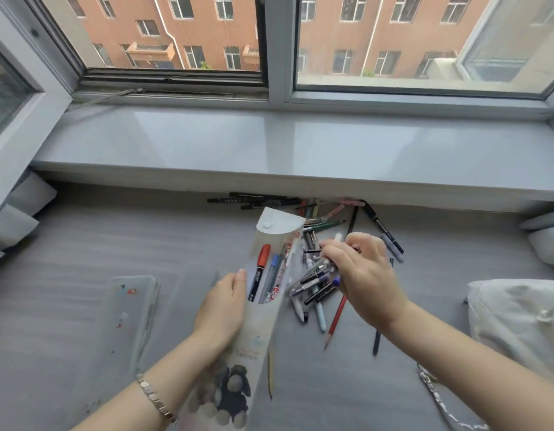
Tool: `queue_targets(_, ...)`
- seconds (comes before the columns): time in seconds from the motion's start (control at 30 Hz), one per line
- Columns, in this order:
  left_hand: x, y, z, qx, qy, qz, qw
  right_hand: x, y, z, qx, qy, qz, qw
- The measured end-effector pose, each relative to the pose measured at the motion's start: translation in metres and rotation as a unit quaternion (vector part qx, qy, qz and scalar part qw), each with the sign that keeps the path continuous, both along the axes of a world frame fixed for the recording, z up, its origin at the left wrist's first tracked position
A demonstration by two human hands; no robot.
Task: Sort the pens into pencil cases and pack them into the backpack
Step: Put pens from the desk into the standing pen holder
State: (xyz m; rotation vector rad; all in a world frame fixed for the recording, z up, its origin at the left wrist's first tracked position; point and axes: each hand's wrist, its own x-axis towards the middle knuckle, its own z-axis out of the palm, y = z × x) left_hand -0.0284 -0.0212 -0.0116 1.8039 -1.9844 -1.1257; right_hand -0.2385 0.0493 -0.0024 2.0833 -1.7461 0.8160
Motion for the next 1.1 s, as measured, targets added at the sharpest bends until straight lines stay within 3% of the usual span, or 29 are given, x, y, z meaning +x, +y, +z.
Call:
queue_targets(0.13, -0.013, 0.022, 0.005, 0.035, 0.004, -0.088, 0.995, 0.000, 0.036, 0.015, 0.046, -0.011, 0.070, 0.996)
queue_targets(0.33, -0.019, 0.046, 0.004, 0.076, -0.020, -0.176, 0.981, -0.013, 0.052, 0.014, 0.142, 0.141, 0.078, 0.977)
queue_targets(0.57, -0.025, 0.069, 0.012, 0.032, -0.040, -0.233, 0.971, 0.012, 0.051, 0.007, 0.136, 0.236, 0.204, 0.940)
queue_targets(0.8, -0.017, 0.074, 0.009, 0.031, 0.024, -0.183, 0.982, 0.030, 0.046, 0.009, 0.216, 0.141, 0.254, 0.932)
queue_targets(0.97, -0.016, 0.075, 0.009, 0.038, 0.029, -0.170, 0.984, 0.025, 0.048, 0.011, 0.285, -0.017, 0.240, 0.928)
queue_targets(1.1, -0.016, 0.073, 0.013, 0.044, 0.015, -0.162, 0.986, 0.008, 0.054, 0.020, 0.245, -0.054, 0.242, 0.937)
